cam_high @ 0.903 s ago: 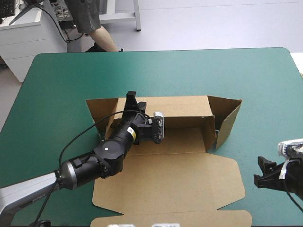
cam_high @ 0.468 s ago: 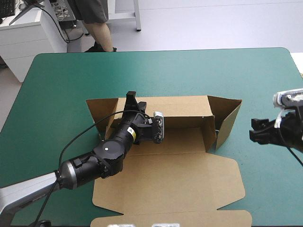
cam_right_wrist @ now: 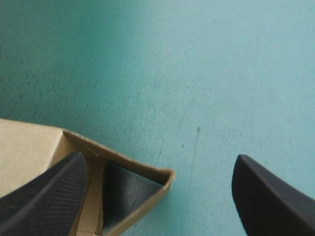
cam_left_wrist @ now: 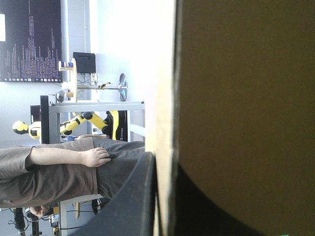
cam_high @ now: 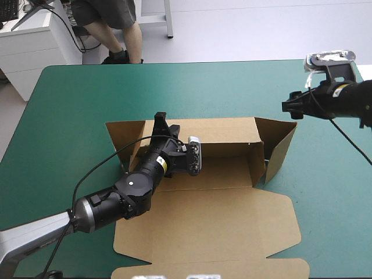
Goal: Fold the box
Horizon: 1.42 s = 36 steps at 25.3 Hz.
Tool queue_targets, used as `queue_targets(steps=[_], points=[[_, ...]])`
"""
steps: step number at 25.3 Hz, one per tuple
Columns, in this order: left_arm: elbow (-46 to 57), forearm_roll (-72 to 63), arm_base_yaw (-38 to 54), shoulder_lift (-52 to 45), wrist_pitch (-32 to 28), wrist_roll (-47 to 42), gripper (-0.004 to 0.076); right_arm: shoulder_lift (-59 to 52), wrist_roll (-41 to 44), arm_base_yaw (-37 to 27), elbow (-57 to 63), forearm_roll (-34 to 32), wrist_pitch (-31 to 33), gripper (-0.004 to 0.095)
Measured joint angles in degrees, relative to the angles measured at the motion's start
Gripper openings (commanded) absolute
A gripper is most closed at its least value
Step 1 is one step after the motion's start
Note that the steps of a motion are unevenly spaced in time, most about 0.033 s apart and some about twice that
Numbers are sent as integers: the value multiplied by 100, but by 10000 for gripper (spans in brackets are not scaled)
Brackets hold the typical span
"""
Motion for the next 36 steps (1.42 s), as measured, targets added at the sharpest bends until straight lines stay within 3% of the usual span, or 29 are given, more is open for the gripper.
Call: queue_targets(steps=[11,18,28,36], points=[[0,6,0,0,0,-17,-8,1842,-64,0,-1291,366,160,754],[0,8,0,0,23,-17,-8,2662,-66,0,-1625,435,584,752],[0,13,-4,0,35,-17,-8,2758,-41,0,-1492,587,610,752],[2,13,-4,0,49,-17,-8,1941,-149,0,-50,520,599,752]])
